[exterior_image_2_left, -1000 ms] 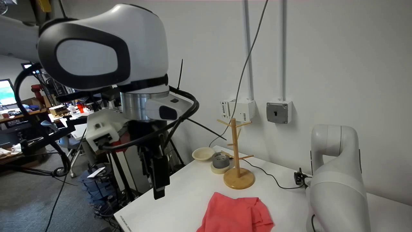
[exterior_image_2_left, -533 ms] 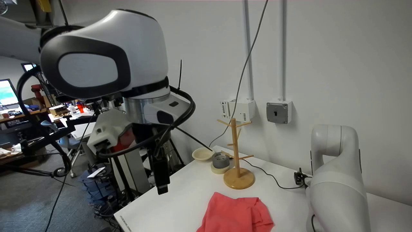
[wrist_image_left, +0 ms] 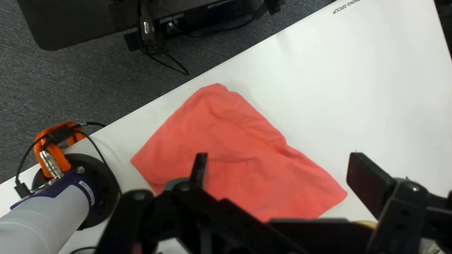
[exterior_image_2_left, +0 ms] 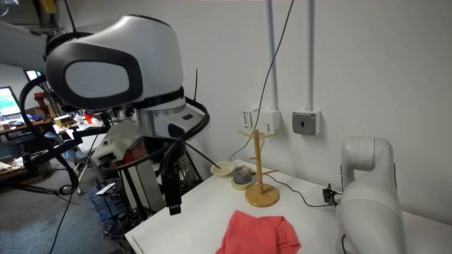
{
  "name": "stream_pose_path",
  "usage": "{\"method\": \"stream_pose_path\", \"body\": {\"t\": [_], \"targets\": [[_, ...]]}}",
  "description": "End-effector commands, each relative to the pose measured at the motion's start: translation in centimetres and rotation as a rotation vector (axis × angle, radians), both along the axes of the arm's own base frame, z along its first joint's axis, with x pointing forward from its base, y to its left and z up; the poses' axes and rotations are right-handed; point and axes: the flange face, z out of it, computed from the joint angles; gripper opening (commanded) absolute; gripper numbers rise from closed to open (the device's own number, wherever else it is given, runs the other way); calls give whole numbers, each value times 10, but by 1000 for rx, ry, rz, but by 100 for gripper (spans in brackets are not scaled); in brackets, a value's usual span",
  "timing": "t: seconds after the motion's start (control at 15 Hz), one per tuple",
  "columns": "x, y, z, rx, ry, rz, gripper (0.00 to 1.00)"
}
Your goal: Unfold the T-shirt on the table.
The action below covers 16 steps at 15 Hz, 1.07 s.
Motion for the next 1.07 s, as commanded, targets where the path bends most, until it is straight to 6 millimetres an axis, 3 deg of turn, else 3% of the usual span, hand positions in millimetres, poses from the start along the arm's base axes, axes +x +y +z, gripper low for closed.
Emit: {"method": "stream_pose_path", "body": {"t": [0.0,0.33,1.0], "targets": [[0,0,0,0,1,0,100],[2,-1,-6,-7,-3,-17,100],[1,-41,-124,-29,69,-118,100]]}}
